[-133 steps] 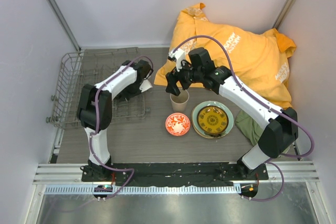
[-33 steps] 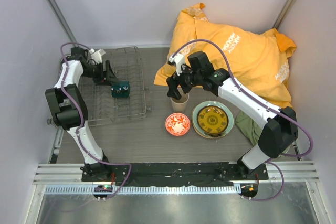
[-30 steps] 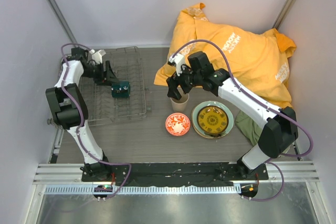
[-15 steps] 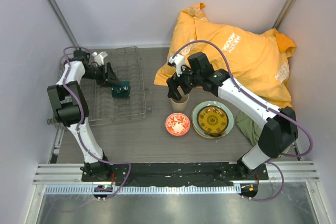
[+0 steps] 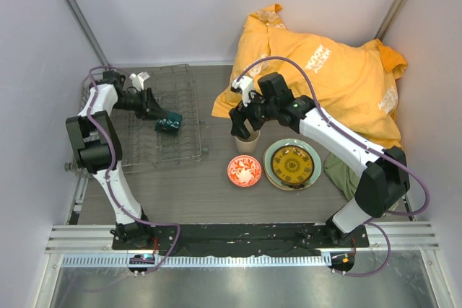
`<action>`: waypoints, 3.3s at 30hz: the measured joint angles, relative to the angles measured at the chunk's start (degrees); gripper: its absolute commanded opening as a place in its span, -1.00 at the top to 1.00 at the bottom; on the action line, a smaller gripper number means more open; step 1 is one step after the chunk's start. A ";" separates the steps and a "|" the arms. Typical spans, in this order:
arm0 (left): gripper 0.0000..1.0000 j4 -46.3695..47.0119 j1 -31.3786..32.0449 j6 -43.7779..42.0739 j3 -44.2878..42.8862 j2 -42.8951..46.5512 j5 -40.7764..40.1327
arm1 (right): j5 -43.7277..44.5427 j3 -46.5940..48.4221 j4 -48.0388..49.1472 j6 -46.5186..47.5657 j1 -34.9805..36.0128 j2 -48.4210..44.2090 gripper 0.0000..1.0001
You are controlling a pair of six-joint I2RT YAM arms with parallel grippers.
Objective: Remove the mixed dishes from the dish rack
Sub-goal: Pick up the cup from the dish rack, then place the cup at the center of the board.
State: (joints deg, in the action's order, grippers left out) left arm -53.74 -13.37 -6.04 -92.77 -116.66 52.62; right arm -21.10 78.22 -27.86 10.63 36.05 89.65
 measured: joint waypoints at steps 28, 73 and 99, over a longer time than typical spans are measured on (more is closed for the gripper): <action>1.00 -8.46 17.03 -7.63 -3.58 18.97 -23.47 | 3.02 -0.35 0.61 -0.09 0.00 -0.55 -0.71; 1.00 -12.35 58.25 -19.10 -3.19 16.48 -57.61 | 5.31 -1.64 3.98 -7.37 -12.04 -6.36 -0.71; 1.00 -9.27 58.25 -19.41 -6.43 11.15 -58.05 | 5.97 -3.37 4.26 -7.78 -13.22 -6.58 -0.71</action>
State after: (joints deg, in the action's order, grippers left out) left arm -63.00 44.88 -25.45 -99.20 -105.51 -5.43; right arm -15.14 74.85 -23.59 2.85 22.83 83.07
